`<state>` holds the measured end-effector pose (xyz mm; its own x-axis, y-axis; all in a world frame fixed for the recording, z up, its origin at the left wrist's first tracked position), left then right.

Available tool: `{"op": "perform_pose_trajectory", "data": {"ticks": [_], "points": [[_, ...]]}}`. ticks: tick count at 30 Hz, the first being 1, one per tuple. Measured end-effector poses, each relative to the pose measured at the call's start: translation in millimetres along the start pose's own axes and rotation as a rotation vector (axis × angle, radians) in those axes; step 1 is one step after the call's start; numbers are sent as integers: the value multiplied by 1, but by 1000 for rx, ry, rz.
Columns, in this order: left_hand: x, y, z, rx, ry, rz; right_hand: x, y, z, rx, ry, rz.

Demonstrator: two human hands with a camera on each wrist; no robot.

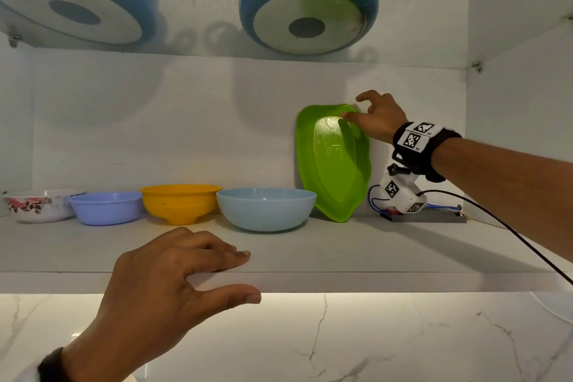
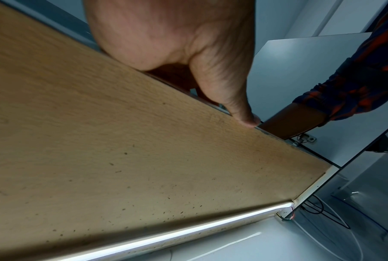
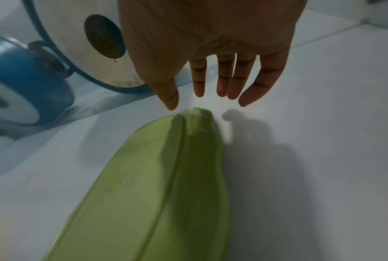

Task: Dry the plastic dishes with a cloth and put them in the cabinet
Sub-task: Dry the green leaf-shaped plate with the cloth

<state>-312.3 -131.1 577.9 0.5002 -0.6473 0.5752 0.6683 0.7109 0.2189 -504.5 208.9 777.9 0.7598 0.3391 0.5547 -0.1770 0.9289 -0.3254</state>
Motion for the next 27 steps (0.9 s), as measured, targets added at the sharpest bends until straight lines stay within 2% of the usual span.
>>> {"op": "perform_pose_trajectory", "data": {"ticks": [4,8,13,20,25,27], "points": [[1,1,0,-2,1,0,27,-18,-17,91,85,-241],[0,-3,-1,21,-9,5,46,-43,-43,161,10,-422],[2,1,-1,39,-22,-12,73,-85,-93,284,-40,-530],[3,10,-12,-12,84,38,87,-145,-207,406,-101,-435],[7,42,-41,-255,240,93,61,-149,-316,475,-145,-322],[1,52,-63,-300,260,83,43,-137,-359,457,-198,-285]]}}
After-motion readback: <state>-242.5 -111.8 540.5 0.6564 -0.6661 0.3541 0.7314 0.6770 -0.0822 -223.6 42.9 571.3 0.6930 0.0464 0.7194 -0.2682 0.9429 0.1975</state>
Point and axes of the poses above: each hand's wrist, its own z-axis towards the middle knuckle, its own x-axis out of the back of the hand, y = z × x, the point moved 10 cm from there along z, towards the middle knuckle, and after that the axes turned 7 degrees about -z, right-handed, at the moved point
